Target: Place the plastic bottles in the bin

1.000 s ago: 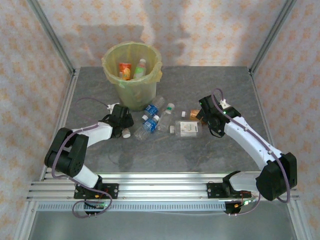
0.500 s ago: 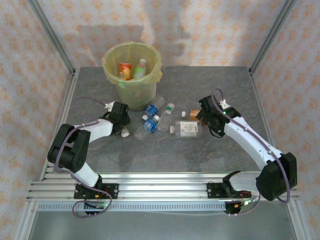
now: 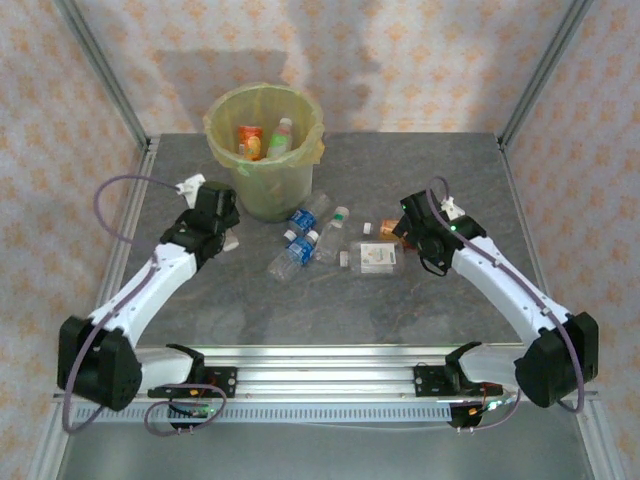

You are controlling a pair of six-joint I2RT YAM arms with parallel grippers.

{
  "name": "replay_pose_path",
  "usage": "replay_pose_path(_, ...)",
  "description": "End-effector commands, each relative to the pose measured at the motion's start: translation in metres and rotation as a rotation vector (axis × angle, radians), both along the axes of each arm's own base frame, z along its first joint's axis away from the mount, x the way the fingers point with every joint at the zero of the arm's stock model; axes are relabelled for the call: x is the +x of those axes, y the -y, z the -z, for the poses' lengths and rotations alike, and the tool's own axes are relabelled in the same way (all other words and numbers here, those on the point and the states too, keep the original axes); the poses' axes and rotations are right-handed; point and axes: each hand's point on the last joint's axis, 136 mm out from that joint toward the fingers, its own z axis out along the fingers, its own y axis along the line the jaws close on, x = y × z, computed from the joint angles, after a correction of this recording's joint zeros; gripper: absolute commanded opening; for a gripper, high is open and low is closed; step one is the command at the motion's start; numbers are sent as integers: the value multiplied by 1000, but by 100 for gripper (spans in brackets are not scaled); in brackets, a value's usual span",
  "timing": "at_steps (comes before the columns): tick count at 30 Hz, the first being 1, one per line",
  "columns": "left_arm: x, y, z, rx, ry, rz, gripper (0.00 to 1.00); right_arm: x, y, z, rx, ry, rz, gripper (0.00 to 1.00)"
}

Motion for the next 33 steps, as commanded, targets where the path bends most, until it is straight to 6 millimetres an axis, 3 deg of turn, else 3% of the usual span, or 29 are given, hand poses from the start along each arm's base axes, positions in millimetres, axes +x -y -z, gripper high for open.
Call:
replay_pose_path(1,-18,-22,-43,104,13,-38,46,2,-4,-9,-16,45,-29,99)
replay_pose_path(6,-9,-5,-108,77,116,74,46,8,-23,-15,-34,75,-80,99)
replay_pose_path(11,20,25,-159,41,198,226,46,14,-44,-20,-49,99,-123,99)
replay_pose_path(20,101,63,-198,146,188,401,46,21,-76,-18,-71,99,-181,99)
replay_pose_path(25,150,77,-186,206,104,476,47,21,-88,-16,-66,97,-204,99)
replay_pose_path(27,170,78,-172,215,57,486,47,21,-93,-15,-57,99,-209,99)
replay_pose_path(33,201,74,-139,198,-25,508,48,21,-107,-12,-39,96,-223,99)
